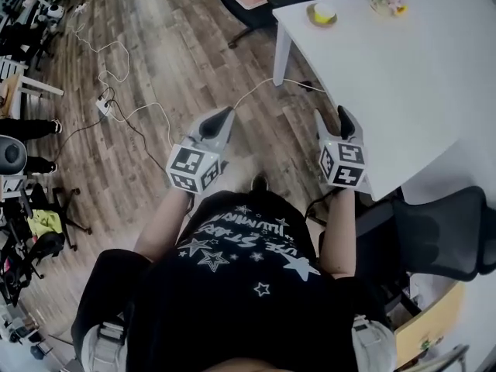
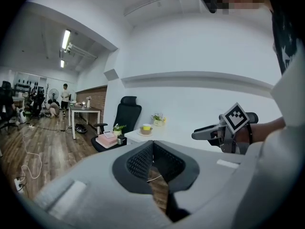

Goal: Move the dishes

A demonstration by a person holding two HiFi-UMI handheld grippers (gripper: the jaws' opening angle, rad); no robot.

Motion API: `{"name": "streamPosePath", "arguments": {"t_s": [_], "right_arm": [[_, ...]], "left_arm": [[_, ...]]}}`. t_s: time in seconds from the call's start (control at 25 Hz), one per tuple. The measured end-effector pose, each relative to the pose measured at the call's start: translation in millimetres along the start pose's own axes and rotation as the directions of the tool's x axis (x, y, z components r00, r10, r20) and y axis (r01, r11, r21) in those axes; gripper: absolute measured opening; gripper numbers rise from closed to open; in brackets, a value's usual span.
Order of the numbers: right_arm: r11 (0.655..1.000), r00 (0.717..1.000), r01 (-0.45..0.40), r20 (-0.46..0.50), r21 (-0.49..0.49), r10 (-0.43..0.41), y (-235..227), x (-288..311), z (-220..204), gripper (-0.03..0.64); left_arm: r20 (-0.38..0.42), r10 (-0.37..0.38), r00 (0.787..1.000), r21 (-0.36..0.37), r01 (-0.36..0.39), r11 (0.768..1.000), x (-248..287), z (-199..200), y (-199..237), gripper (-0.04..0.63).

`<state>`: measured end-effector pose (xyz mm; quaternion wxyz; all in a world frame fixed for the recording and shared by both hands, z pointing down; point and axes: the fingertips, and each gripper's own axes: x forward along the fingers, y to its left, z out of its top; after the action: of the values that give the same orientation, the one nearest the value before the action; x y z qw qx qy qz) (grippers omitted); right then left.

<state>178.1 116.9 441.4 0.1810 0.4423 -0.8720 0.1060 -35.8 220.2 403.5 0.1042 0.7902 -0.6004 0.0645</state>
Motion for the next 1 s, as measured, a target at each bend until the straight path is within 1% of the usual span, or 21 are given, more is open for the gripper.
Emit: {"name": "streamPosePath", "arguments": {"t_s": [0.24, 0.48, 0.6, 0.8, 1.0], "right_arm": [[1.000, 1.000, -0.015, -0.026, 0.008, 0.015, -19.5, 25.1, 3.2, 0.252], [1.000, 0.998, -0.009, -0.054, 0.018, 0.010, -25.7, 61.8, 9.9, 0.252], [1.000, 0.998, 0.003, -0.064, 0.012, -0.002, -30.0, 86.0, 17.9, 0.252], [0.999, 0.995, 0.049, -0.087, 0.021, -0.047, -54.3, 135.5, 31.2, 0.252], [0.994, 0.988, 0.109, -0.109, 0.025, -0.105, -81.8, 192.4, 54.4, 0.252]], "left_arm": [[-0.011, -0.005, 1.000, -0.013, 0.005, 1.000, 36.4, 1.7, 2.9, 0.011], [-0.015, -0.018, 1.000, -0.020, 0.018, 1.000, 65.8, 6.3, 25.6, 0.011], [-0.026, -0.033, 0.999, -0.025, 0.032, 0.999, 90.6, 5.8, 43.9, 0.011], [-0.028, -0.093, 0.995, -0.036, 0.092, 0.995, 156.8, 14.6, 73.6, 0.011], [-0.041, -0.171, 0.984, -0.025, 0.170, 0.985, 232.6, 30.2, 105.4, 0.011]]}}
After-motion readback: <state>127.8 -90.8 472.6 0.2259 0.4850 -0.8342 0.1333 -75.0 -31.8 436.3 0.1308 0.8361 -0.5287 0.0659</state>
